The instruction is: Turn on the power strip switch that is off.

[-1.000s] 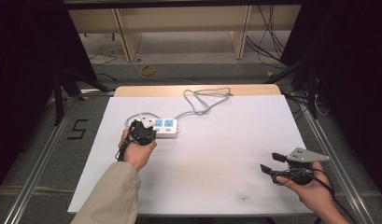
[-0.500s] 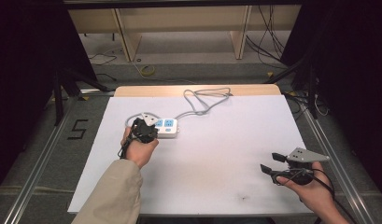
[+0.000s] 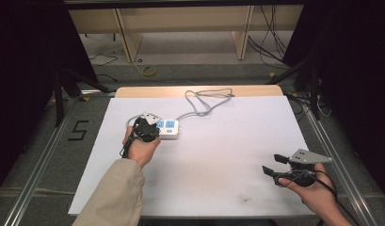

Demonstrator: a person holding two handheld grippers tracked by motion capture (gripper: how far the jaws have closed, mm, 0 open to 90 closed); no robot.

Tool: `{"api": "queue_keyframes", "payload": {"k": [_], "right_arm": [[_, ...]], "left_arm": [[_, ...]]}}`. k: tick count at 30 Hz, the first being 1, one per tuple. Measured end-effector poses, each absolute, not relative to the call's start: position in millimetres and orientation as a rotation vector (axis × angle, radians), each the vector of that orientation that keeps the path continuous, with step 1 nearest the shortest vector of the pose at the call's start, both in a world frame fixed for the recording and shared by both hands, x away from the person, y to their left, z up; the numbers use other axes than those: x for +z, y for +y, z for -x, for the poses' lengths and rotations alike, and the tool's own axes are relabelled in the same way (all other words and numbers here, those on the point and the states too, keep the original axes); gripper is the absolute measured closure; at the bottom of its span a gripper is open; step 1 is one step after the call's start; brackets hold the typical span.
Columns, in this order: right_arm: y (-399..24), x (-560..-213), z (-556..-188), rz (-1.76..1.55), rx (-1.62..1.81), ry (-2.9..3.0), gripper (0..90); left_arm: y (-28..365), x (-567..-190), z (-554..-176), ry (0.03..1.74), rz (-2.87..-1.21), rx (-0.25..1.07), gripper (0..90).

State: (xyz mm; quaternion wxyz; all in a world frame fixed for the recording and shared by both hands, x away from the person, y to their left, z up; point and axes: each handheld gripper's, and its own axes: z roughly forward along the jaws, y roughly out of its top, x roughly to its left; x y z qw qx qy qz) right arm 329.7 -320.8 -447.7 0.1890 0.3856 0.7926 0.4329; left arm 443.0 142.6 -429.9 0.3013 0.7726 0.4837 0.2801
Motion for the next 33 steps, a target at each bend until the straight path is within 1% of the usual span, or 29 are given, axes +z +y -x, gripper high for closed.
{"api": "queue_keyframes", "payload": {"k": [16,33], "right_arm": [[-322,-448,-329,-1.086,1.218,2.223,32.9],[-321,-448,-329,-1.087,1.217,2.228,32.9]], "left_arm": [[138,-433,-457,1.295,-2.044,0.732,90.0],[141,-439,-472,1.349,-2.075,0.676,89.9]]}}
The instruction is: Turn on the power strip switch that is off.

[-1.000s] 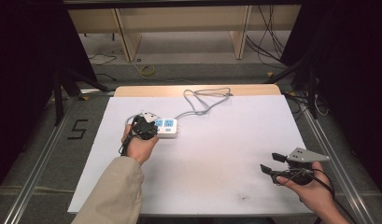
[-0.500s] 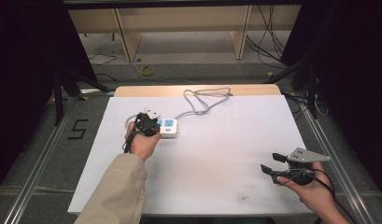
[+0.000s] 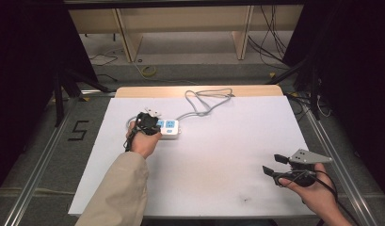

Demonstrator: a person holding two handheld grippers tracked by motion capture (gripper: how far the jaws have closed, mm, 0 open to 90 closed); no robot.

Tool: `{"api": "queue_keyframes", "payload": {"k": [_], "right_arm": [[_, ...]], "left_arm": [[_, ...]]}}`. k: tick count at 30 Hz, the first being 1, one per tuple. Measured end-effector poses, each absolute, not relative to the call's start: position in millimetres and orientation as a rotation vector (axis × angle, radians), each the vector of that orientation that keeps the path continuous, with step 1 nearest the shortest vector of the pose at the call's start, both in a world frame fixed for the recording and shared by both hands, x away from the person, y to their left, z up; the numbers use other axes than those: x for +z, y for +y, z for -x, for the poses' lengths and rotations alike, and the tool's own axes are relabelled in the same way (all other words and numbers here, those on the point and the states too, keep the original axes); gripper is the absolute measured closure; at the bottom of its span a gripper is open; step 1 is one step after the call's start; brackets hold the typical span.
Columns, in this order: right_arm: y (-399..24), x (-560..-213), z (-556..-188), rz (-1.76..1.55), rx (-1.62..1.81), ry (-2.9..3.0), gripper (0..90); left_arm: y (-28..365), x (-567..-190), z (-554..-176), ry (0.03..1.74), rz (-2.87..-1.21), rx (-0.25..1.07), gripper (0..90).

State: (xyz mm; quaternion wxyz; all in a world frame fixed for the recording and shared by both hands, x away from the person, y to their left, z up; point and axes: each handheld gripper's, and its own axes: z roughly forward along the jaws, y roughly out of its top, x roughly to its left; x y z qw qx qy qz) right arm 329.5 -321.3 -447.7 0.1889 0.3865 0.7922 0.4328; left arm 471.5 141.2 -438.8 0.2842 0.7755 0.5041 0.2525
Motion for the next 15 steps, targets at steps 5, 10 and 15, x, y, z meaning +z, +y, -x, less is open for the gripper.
{"api": "queue_keyframes", "payload": {"k": [5,10,15], "right_arm": [[-321,-448,-330,-1.084,1.217,2.229,32.9],[-321,-448,-330,-1.087,1.218,2.229,32.9],[-321,-448,-330,-1.086,1.219,2.23,32.8]], "left_arm": [[142,-436,-476,1.352,-2.077,0.665,89.9],[140,-434,-480,1.356,-2.085,0.656,89.9],[139,-434,-485,1.368,-2.122,0.628,89.9]]}}
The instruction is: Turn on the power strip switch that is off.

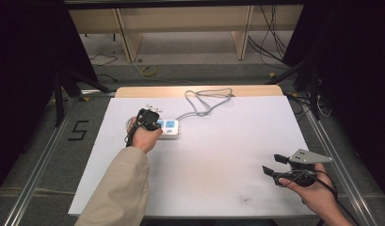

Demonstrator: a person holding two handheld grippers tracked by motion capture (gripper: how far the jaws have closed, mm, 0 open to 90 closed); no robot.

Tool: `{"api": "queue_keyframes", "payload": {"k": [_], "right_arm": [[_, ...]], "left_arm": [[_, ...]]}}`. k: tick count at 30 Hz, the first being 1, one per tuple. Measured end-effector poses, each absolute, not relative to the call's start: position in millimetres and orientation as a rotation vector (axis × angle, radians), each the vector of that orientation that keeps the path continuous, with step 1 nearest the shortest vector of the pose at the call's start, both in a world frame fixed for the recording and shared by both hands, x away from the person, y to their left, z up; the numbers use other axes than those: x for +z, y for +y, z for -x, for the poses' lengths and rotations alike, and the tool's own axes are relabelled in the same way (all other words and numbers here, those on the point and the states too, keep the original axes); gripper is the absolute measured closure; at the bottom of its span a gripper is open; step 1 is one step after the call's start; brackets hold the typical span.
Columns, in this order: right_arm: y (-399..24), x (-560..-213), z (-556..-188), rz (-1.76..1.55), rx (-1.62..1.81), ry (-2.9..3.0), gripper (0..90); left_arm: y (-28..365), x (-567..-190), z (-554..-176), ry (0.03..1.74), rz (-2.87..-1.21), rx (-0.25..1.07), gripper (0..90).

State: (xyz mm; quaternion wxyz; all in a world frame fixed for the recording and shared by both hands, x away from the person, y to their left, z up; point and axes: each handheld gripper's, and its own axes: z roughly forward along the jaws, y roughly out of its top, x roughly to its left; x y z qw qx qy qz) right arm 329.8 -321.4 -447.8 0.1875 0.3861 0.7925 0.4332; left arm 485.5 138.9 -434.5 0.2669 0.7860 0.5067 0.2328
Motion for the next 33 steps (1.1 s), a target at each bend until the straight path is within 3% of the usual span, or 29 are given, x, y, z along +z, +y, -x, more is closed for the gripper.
{"api": "queue_keyframes", "payload": {"k": [33], "right_arm": [[-321,-448,-330,-1.085,1.224,2.233,32.9]], "left_arm": [[143,-442,-501,1.435,-2.176,0.576,89.9]]}}
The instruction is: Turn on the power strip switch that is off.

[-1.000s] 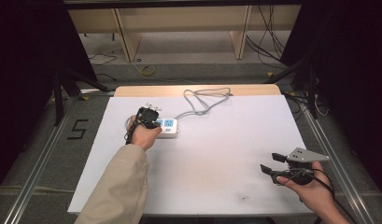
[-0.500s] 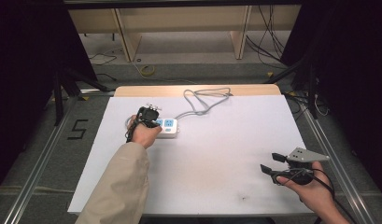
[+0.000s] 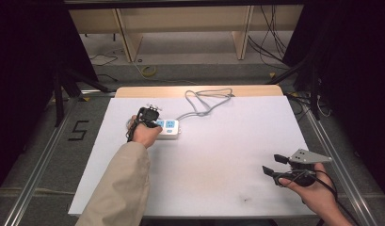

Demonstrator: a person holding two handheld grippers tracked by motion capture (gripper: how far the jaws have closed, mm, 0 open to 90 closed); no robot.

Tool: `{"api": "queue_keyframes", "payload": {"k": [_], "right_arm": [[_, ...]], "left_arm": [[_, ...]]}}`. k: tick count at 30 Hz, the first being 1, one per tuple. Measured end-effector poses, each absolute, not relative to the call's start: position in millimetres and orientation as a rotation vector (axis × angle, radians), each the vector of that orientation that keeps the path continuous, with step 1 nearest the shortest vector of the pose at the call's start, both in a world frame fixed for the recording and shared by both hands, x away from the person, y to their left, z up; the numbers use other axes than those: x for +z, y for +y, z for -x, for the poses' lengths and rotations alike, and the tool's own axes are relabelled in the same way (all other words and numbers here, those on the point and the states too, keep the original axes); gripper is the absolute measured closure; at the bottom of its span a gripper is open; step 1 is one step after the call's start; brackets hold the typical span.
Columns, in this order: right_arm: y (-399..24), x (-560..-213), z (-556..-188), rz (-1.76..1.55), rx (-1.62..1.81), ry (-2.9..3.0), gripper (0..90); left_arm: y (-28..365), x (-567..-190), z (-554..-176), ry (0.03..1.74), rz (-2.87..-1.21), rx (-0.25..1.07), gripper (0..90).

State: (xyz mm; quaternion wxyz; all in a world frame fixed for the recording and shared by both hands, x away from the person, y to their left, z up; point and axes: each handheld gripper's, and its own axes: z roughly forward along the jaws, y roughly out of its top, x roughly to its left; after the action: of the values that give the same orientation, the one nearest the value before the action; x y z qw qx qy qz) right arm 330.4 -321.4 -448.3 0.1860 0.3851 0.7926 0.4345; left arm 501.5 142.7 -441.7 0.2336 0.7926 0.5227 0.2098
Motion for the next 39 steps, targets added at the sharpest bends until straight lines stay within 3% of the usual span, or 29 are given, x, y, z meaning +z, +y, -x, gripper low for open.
{"api": "queue_keyframes", "payload": {"k": [39], "right_arm": [[-321.6,-448.7,-330.2,-1.083,1.215,2.24,33.1]], "left_arm": [[142.4,-440.0,-511.6,1.478,-2.236,0.507,89.9]]}}
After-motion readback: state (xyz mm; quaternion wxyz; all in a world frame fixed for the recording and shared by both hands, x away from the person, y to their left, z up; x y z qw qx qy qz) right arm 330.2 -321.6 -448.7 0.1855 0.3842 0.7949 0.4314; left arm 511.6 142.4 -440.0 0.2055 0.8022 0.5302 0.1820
